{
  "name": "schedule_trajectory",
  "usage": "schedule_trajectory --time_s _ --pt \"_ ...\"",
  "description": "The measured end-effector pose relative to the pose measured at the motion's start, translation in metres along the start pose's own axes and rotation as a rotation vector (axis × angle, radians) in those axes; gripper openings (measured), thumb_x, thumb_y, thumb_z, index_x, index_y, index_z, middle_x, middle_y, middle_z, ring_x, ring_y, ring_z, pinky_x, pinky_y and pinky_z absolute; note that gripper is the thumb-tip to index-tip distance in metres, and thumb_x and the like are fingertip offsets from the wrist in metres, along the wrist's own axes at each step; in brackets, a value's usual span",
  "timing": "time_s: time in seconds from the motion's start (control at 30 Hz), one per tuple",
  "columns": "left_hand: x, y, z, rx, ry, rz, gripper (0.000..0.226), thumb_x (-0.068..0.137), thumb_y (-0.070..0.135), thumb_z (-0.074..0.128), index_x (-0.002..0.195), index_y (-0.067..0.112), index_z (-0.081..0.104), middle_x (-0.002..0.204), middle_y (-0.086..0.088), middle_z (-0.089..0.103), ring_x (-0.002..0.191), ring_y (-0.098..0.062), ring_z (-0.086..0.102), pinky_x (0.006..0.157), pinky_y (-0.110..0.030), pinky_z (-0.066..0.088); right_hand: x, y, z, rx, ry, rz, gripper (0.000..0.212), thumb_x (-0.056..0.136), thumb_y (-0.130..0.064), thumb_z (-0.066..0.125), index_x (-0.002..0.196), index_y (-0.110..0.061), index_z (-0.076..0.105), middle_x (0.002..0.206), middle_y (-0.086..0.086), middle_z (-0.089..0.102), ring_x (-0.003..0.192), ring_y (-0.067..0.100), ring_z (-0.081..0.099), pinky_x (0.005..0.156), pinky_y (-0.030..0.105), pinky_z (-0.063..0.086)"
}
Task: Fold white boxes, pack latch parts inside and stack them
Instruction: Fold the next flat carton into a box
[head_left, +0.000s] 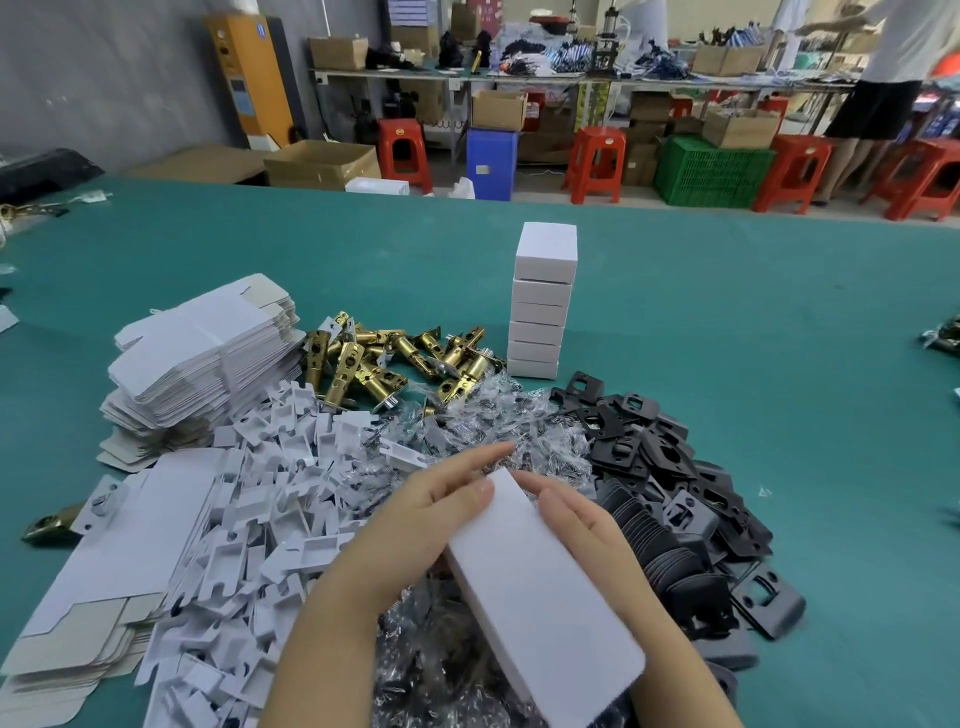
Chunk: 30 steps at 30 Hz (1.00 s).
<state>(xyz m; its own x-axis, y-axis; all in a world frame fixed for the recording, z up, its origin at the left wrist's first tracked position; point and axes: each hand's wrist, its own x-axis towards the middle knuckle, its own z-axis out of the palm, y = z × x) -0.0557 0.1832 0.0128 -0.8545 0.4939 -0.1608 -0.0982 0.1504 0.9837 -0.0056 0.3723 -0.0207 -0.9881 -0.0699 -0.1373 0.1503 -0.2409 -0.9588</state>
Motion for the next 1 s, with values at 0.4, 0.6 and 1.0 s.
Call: schedule_trajectory --time_s 0.4,0.6,1.0 --pt "0.009 -0.006 0.002 -0.239 0.060 -0.201 0.045 0.081 0.057 0.069 0.114 0.028 0.078 0.082 -0.010 0.073 0.051 -0.020 0.059 0.041 -0.026 0.039 -0.003 0.004 0.002 -0.074 -0.055 -0.238 0.039 0.088 -0.015 0.079 0.125 -0.017 0.070 0.105 0.004 0.074 0.073 0.003 0.063 0.063 0.017 0.049" --pt "0.011 -0.008 0.002 -0.295 0.136 -0.058 0.038 0.091 0.055 0.059 0.117 0.032 0.075 0.104 -0.013 0.074 0.079 -0.025 0.069 0.064 -0.035 0.054 -0.001 0.005 0.003 -0.075 0.227 -0.378 0.030 0.073 -0.028 0.087 0.101 -0.034 0.077 0.093 0.006 0.078 0.075 0.015 0.074 0.065 0.026 0.058" --pt "0.016 -0.019 -0.001 -0.351 0.088 -0.048 0.031 0.096 0.040 0.058 0.112 0.022 0.077 0.088 -0.012 0.064 0.067 -0.020 0.059 0.055 -0.030 0.049 -0.002 0.007 0.008 -0.207 0.241 -0.431 0.030 0.076 -0.027 0.085 0.099 -0.044 0.075 0.085 -0.004 0.077 0.069 0.008 0.072 0.060 0.022 0.057"
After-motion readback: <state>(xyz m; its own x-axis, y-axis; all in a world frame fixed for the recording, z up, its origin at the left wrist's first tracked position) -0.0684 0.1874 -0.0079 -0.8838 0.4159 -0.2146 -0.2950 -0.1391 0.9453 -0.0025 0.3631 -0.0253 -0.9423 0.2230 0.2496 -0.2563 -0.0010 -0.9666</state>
